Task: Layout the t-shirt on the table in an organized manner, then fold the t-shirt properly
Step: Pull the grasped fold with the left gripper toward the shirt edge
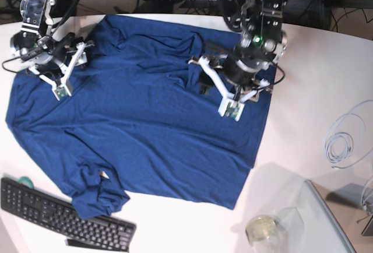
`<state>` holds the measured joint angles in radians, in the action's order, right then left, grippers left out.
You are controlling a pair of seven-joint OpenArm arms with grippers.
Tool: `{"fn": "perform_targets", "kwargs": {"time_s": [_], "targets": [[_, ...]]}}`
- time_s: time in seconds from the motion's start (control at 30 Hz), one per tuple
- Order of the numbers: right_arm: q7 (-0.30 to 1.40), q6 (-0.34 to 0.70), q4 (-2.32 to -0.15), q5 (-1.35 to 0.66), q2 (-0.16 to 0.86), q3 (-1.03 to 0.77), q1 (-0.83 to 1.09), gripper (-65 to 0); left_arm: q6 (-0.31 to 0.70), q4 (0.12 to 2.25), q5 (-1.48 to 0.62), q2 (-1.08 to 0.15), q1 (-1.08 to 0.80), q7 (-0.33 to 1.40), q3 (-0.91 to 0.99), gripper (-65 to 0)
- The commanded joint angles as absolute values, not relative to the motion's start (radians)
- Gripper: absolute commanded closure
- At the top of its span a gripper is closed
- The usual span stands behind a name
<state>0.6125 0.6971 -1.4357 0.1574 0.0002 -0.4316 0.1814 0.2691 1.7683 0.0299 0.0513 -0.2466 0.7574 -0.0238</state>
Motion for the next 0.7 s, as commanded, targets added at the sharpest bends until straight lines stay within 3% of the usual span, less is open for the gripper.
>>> {"fn": "perform_targets", "kwargs": {"time_s": [0.0,0.57,0.63,0.67], "targets": [[0.608,0.698,-1.449,0.154,0.008,-0.429,0.176,-36.6,0.274,1.77,0.021,0.064,-0.226,0.753,-0.033,-40.5],[0.608,0.698,-1.449,0.154,0.008,-0.429,0.174,-36.6,0.274,1.573,0.021,0.101,-0.186,0.754,-0.036,-41.6],[0.608,0.698,-1.449,0.154,0.008,-0.429,0.174,-36.6,0.274,1.573,0.021,0.101,-0.186,0.754,-0.036,-39.3],[0.608,0.698,-1.449,0.154,0.008,-0.429,0.174,-36.6,0.274,1.567,0.021,0.101,-0.186,0.754,-0.036,-35.1]]}}
